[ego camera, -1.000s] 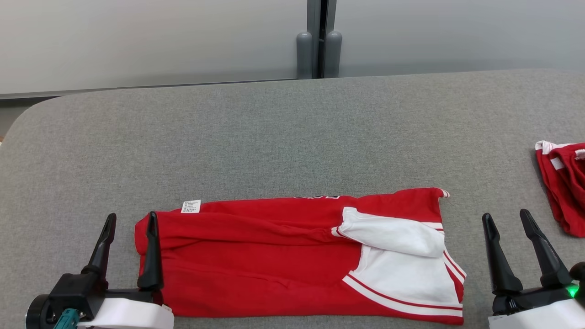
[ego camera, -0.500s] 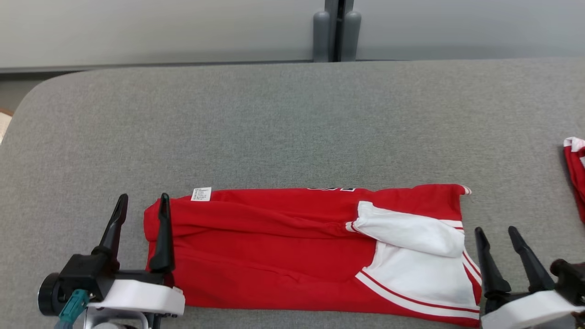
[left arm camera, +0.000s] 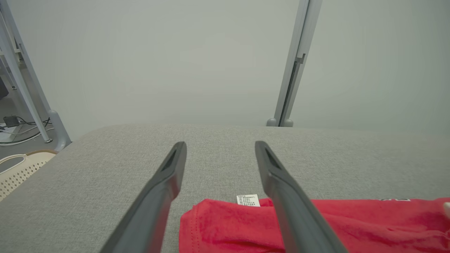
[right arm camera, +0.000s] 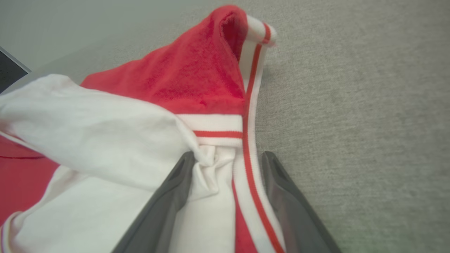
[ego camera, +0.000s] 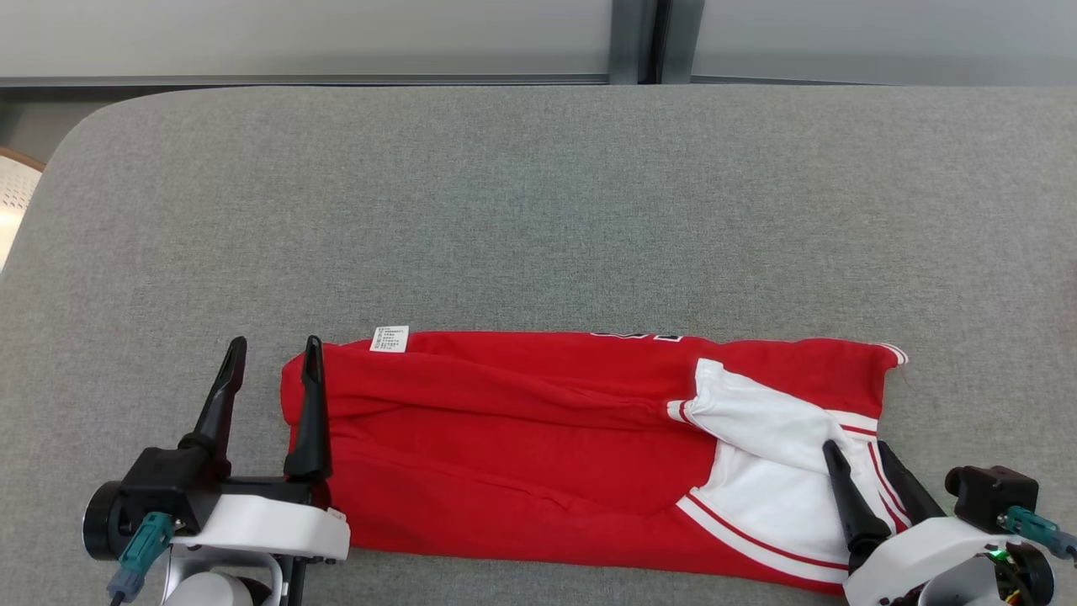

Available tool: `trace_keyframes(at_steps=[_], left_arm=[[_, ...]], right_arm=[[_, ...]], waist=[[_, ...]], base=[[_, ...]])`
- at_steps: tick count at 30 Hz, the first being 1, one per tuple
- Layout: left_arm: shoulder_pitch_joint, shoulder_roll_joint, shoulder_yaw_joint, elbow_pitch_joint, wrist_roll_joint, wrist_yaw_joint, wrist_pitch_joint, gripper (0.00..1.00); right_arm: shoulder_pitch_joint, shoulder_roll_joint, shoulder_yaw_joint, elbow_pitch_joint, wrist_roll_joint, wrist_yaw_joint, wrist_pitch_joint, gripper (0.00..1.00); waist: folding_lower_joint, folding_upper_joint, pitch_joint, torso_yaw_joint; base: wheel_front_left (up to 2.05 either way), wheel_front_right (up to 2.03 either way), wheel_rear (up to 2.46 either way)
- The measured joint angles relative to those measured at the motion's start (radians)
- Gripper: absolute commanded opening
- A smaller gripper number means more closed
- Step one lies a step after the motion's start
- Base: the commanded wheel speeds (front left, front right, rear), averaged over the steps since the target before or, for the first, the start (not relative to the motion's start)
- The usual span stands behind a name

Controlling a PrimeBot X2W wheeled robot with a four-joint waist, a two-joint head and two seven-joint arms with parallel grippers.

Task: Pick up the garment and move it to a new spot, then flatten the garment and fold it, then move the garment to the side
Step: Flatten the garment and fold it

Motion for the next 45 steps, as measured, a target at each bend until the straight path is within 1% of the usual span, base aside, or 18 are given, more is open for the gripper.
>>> trace_keyframes(at_steps=[1, 5, 9, 12, 18, 21, 24, 28, 31, 33, 36, 38, 41, 45], left_arm=[[-0.001, 0.0, 0.002, 0.001, 0.0, 0.0, 0.0, 1.0], [-0.005, -0.001, 0.009, 0.004, 0.006, -0.003, -0.004, 1.0], [-0.01, -0.001, 0.013, 0.005, 0.011, -0.008, -0.005, 1.0], [-0.015, -0.001, 0.019, 0.006, 0.015, -0.009, -0.007, 1.0], [-0.015, -0.004, 0.023, 0.007, 0.017, -0.016, -0.007, 1.0], [-0.014, -0.007, 0.025, 0.006, 0.018, -0.016, -0.007, 1.0], [-0.014, -0.008, 0.025, 0.007, 0.019, -0.017, -0.007, 1.0], [-0.011, -0.009, 0.026, 0.007, 0.02, -0.018, -0.008, 1.0], [-0.005, -0.008, 0.03, 0.006, 0.02, -0.018, -0.008, 1.0], [-0.004, -0.007, 0.032, 0.004, 0.02, -0.018, -0.009, 1.0], [-0.004, -0.005, 0.032, 0.003, 0.024, -0.018, -0.009, 1.0], [-0.005, -0.006, 0.028, 0.004, 0.024, -0.018, -0.009, 1.0], [-0.013, -0.01, 0.018, 0.005, 0.024, -0.024, -0.009, 1.0], [-0.021, -0.02, 0.006, 0.012, 0.024, -0.026, -0.008, 1.0]], right_arm=[[-0.002, -0.004, 0.007, 0.0, 0.004, 0.0, 0.0, 0.0], [-0.003, -0.009, 0.037, -0.002, 0.021, 0.004, -0.008, 0.0], [-0.002, -0.024, 0.04, -0.017, 0.025, 0.005, -0.027, 0.0], [0.002, -0.048, 0.03, -0.032, 0.027, 0.009, -0.045, 0.0], [0.021, -0.142, -0.085, -0.046, 0.012, 0.005, -0.063, 0.0], [0.029, -0.162, -0.13, -0.062, -0.001, 0.004, -0.054, 0.0], [0.038, -0.162, -0.153, -0.093, -0.014, 0.004, -0.038, 0.0], [0.053, -0.144, -0.166, -0.184, -0.052, 0.004, -0.017, 0.0], [0.052, -0.125, -0.158, -0.304, -0.098, 0.004, 0.021, 0.0], [0.049, -0.101, -0.146, -0.392, -0.115, 0.004, 0.064, 0.0], [0.032, -0.057, -0.091, -0.493, -0.134, 0.004, 0.138, 0.0], [0.013, -0.018, -0.032, -0.532, -0.135, 0.004, 0.186, 0.0], [-0.029, 0.036, 0.071, -0.536, -0.119, 0.003, 0.218, 0.0], [-0.086, 0.108, 0.192, -0.465, -0.091, 0.003, 0.228, 0.0]], waist=[[0.0, 0.0, 0.002, 0.0], [0.0, 0.0, 0.004, -0.005], [0.0, 0.0, 0.008, -0.016], [0.0, 0.0, 0.01, -0.024], [0.0, 0.0, 0.003, -0.04], [0.0, 0.0, -0.001, -0.044], [0.0, 0.0, -0.006, -0.046], [0.0, 0.0, -0.012, -0.049], [0.0, 0.0, -0.016, -0.057], [0.0, 0.0, -0.019, -0.063], [0.0, 0.0, -0.024, -0.068], [0.0, 0.0, -0.027, -0.067], [0.0, 0.0, -0.028, -0.058], [0.0, 0.0, -0.027, -0.037]], base=[[0.0, 0.0, 0.0], [0.0, 0.0, 0.0], [0.0, 0.0, 0.0], [0.0, 0.0, 0.0], [0.0, 0.0, 0.0], [0.0, 0.0, 0.0], [0.0, 0.0, 0.0], [0.0, 0.0, 0.0], [0.0, 0.0, 0.0], [0.0, 0.0, 0.0], [0.0, 0.0, 0.0], [0.0, 0.0, 0.0], [0.0, 0.0, 0.0], [0.0, 0.0, 0.0]])
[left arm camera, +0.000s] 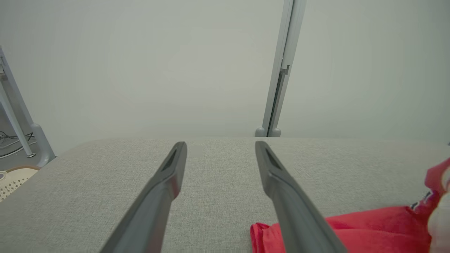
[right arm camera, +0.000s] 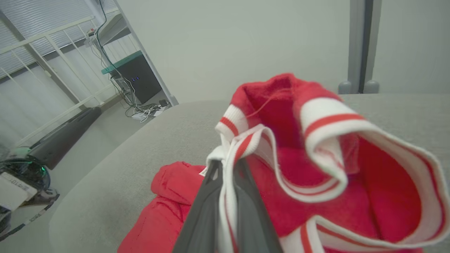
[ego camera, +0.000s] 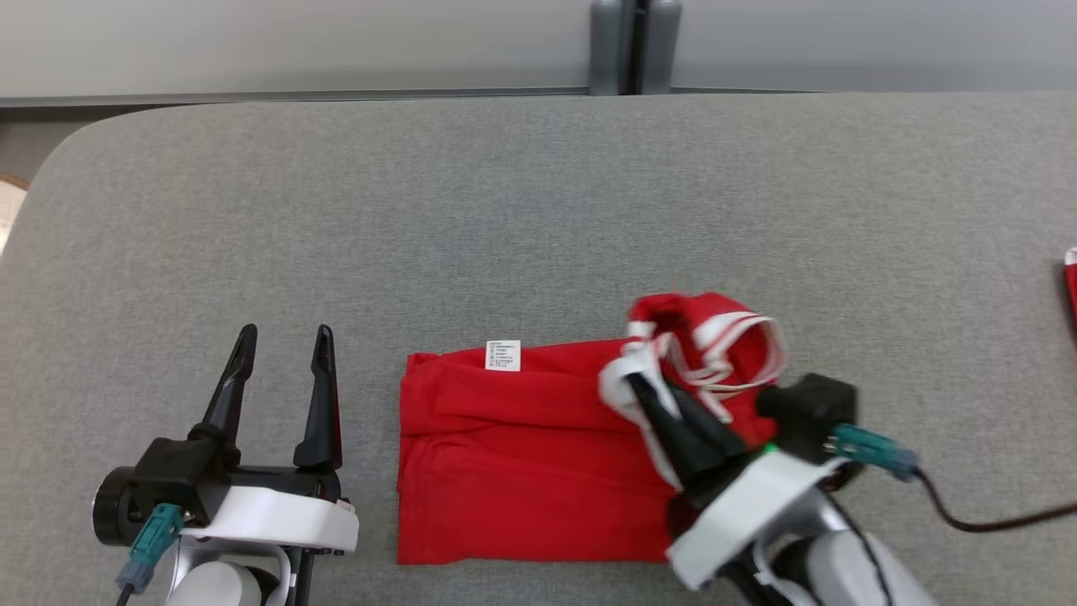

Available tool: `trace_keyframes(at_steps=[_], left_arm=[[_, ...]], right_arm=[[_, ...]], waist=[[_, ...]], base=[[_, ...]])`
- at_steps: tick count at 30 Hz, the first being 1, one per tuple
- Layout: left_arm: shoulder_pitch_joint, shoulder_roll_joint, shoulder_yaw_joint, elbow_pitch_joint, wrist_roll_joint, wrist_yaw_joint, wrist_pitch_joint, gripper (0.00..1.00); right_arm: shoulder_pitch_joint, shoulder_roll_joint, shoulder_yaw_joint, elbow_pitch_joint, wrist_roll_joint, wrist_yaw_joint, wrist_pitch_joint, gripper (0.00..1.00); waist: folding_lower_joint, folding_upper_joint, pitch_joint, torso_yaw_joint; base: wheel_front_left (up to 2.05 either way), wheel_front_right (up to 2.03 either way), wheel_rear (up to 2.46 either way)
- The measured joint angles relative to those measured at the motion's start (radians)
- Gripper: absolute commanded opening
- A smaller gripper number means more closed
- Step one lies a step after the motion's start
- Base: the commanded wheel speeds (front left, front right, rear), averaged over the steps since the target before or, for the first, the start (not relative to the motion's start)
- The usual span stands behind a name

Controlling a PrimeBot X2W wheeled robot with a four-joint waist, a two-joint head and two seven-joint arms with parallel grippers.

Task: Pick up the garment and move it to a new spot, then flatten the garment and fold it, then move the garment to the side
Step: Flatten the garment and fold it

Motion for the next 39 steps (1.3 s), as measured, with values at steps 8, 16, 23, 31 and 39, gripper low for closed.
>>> trace_keyframes(at_steps=[8, 16, 23, 31, 39], left_arm=[[-0.026, -0.023, -0.016, 0.029, -0.002, -0.015, 0.0, 1.0], [-0.051, -0.043, -0.028, 0.067, 0.001, -0.032, 0.0, 1.0], [-0.06, -0.047, -0.015, 0.077, 0.009, -0.039, 0.0, 1.0], [-0.055, -0.037, 0.003, 0.072, 0.019, -0.041, 0.0, 1.0], [-0.033, -0.012, 0.016, 0.066, 0.022, -0.03, 0.0, 1.0]], right_arm=[[-0.13, 0.064, 0.198, 0.203, 0.061, 0.0, -0.055, 0.0], [-0.238, 0.066, 0.353, 0.358, 0.18, 0.0, -0.149, 0.15], [-0.319, 0.066, 0.446, 0.39, 0.215, 0.0, -0.235, 1.0], [-0.348, 0.065, 0.423, 0.294, 0.176, 0.0, -0.333, 1.0], [-0.22, -0.06, 0.056, 0.174, 0.067, 0.0, -0.368, 1.0]], waist=[[0.0, 0.0, 0.017, 0.052], [0.0, 0.0, 0.045, 0.086], [0.0, 0.0, 0.049, 0.076], [0.0, 0.0, 0.038, 0.04], [0.0, 0.0, 0.012, -0.003]], base=[[0.0, 0.0, 0.0], [0.0, 0.0, 0.0], [0.0, 0.0, 0.0], [0.0, 0.0, 0.0], [0.0, 0.0, 0.0]])
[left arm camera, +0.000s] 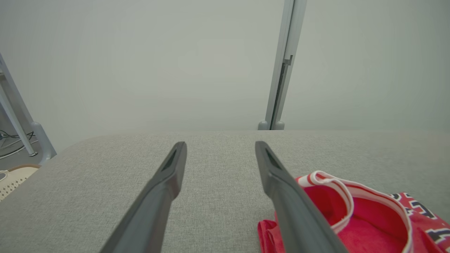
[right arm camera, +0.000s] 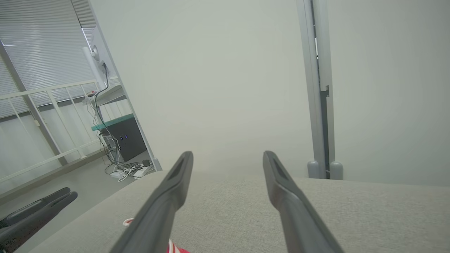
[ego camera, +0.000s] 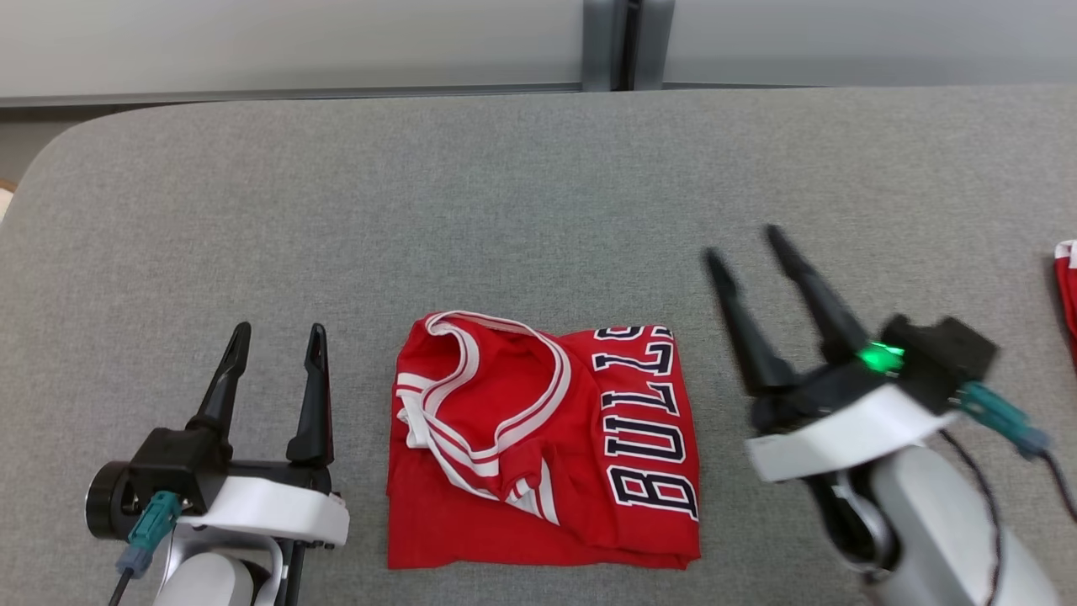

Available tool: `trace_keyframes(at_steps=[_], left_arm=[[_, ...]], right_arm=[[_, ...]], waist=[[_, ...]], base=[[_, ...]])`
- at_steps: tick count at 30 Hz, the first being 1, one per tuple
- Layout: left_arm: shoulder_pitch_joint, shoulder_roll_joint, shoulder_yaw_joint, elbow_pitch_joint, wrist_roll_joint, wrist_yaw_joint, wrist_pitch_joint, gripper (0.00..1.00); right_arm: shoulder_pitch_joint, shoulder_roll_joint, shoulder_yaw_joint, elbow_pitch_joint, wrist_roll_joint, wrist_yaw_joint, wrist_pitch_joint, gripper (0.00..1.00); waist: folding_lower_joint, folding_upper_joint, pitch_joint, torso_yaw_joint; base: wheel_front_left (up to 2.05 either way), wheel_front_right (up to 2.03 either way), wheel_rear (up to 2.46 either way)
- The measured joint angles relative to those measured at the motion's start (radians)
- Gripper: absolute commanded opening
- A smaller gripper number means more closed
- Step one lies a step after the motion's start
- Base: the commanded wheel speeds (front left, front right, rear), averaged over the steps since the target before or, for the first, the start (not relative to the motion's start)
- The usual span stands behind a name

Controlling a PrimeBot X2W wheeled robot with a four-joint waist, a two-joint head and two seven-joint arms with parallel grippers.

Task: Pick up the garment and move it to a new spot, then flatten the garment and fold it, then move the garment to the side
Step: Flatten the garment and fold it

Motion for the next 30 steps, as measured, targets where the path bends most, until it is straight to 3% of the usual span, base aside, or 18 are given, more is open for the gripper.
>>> trace_keyframes(at_steps=[1, 3, 9, 14, 23, 24, 26, 30], left_arm=[[0.004, 0.004, 0.002, -0.001, 0.0, 0.001, 0.002, 1.0], [0.03, 0.02, 0.005, -0.007, 0.0, 0.007, 0.01, 1.0], [0.08, 0.046, 0.007, -0.03, 0.0, 0.02, 0.033, 1.0], [0.092, 0.054, 0.001, -0.048, 0.0, 0.024, 0.05, 1.0], [0.095, 0.063, -0.014, -0.063, 0.011, 0.035, 0.064, 1.0], [0.094, 0.063, -0.016, -0.064, 0.013, 0.035, 0.065, 1.0], [0.089, 0.063, -0.017, -0.067, 0.013, 0.035, 0.066, 1.0], [0.069, 0.063, -0.022, -0.074, 0.013, 0.033, 0.066, 1.0]], right_arm=[[0.026, -0.013, -0.047, -0.012, -0.019, 0.0, 0.004, 1.0], [0.178, -0.058, -0.262, -0.066, -0.091, 0.0, 0.053, 1.0], [0.356, -0.045, -0.418, -0.187, -0.171, 0.0, 0.142, 1.0], [0.414, -0.017, -0.459, -0.271, -0.202, 0.0, 0.198, 1.0], [0.433, 0.001, -0.478, -0.307, -0.216, 0.0, 0.228, 1.0], [0.433, 0.003, -0.478, -0.308, -0.217, 0.0, 0.228, 0.79], [0.433, 0.006, -0.467, -0.304, -0.221, 0.0, 0.234, 0.0], [0.416, -0.001, -0.405, -0.26, -0.219, 0.0, 0.245, 0.0]], waist=[[0.0, 0.0, -0.004, -0.005], [0.0, 0.0, -0.034, -0.022], [0.0, 0.0, -0.075, -0.048], [0.0, 0.0, -0.083, -0.058], [0.0, 0.0, -0.079, -0.054], [0.0, 0.0, -0.078, -0.052], [0.0, 0.0, -0.075, -0.048], [0.0, 0.0, -0.064, -0.035]], base=[[0.0, 0.0, 0.0], [0.0, 0.0, 0.0], [0.0, 0.0, 0.0], [0.0, 0.0, 0.0], [0.0, 0.0, 0.0], [0.0, 0.0, 0.0], [0.0, 0.0, 0.0], [0.0, 0.0, 0.0]])
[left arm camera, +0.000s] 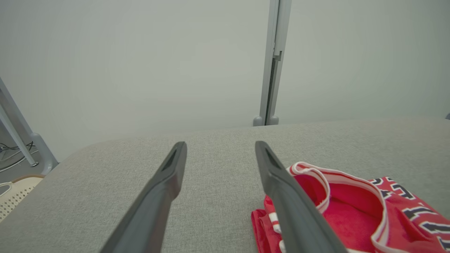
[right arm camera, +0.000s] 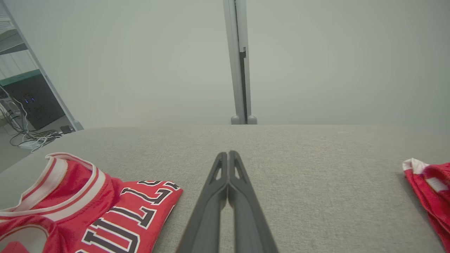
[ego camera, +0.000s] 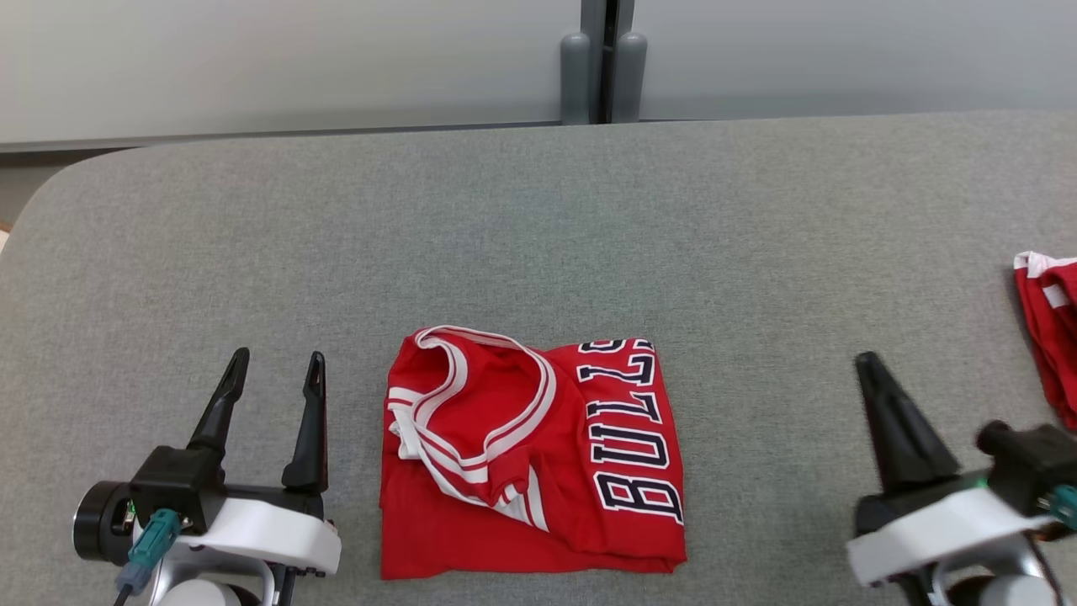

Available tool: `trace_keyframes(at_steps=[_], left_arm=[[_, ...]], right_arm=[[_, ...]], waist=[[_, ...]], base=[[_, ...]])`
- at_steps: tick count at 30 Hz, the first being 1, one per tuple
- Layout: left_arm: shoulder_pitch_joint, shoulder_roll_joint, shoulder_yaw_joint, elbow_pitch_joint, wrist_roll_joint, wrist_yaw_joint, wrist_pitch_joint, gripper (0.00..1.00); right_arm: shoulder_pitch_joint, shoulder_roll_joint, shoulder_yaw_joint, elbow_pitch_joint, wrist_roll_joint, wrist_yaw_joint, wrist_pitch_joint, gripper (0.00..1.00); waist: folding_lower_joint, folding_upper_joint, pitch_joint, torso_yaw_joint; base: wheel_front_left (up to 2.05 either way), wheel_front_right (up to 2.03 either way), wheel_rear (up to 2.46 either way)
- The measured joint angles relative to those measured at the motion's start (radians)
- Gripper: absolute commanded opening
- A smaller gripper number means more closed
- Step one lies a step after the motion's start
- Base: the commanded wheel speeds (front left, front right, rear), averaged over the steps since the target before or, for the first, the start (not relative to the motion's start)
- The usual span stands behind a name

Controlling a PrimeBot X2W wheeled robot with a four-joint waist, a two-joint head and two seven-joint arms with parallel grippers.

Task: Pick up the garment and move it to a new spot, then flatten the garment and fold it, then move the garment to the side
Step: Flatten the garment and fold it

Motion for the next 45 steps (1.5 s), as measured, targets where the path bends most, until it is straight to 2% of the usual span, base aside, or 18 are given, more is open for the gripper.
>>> trace_keyframes(at_steps=[4, 11, 18, 22, 30, 35, 41, 45], left_arm=[[-0.022, -0.002, -0.005, 0.001, 0.0, -0.003, -0.002, 1.0], [-0.049, -0.017, -0.021, 0.012, 0.001, -0.01, -0.016, 1.0], [-0.058, -0.03, -0.032, 0.016, 0.001, -0.013, -0.025, 1.0], [-0.07, -0.033, -0.032, 0.02, 0.001, -0.013, -0.034, 1.0], [-0.079, -0.041, -0.033, 0.032, 0.0, -0.015, -0.043, 1.0], [-0.082, -0.042, -0.032, 0.043, -0.004, -0.019, -0.047, 1.0], [-0.082, -0.039, -0.03, 0.051, -0.006, -0.019, -0.052, 1.0], [-0.083, -0.036, -0.026, 0.052, -0.006, -0.018, -0.052, 1.0]], right_arm=[[-0.07, 0.009, 0.15, 0.095, 0.03, 0.0, -0.002, 0.0], [-0.205, 0.085, 0.46, 0.303, 0.125, 0.0, -0.065, 0.0], [-0.295, 0.118, 0.636, 0.48, 0.221, 0.0, -0.124, 0.0], [-0.329, 0.122, 0.743, 0.525, 0.307, 0.0, -0.102, 0.0], [-0.415, 0.123, 0.918, 0.482, 0.476, 0.0, -0.042, 0.0], [-0.467, 0.076, 0.986, 0.378, 0.577, 0.0, -0.006, 0.0], [-0.492, 0.023, 0.999, 0.241, 0.651, 0.0, -0.016, 0.0], [-0.494, -0.016, 0.959, 0.16, 0.67, 0.0, -0.072, 0.0]], waist=[[0.0, 0.0, 0.016, 0.015], [0.0, 0.0, 0.035, 0.055], [0.0, 0.0, 0.052, 0.084], [0.0, 0.0, 0.064, 0.09], [0.0, 0.0, 0.074, 0.096], [0.0, 0.0, 0.077, 0.092], [0.0, 0.0, 0.072, 0.086], [0.0, 0.0, 0.066, 0.076]], base=[[0.0, 0.0, 0.0], [0.0, 0.0, 0.0], [0.0, 0.0, 0.0], [0.0, 0.0, 0.0], [0.0, 0.0, 0.0], [0.0, 0.0, 0.0], [0.0, 0.0, 0.0], [0.0, 0.0, 0.0]])
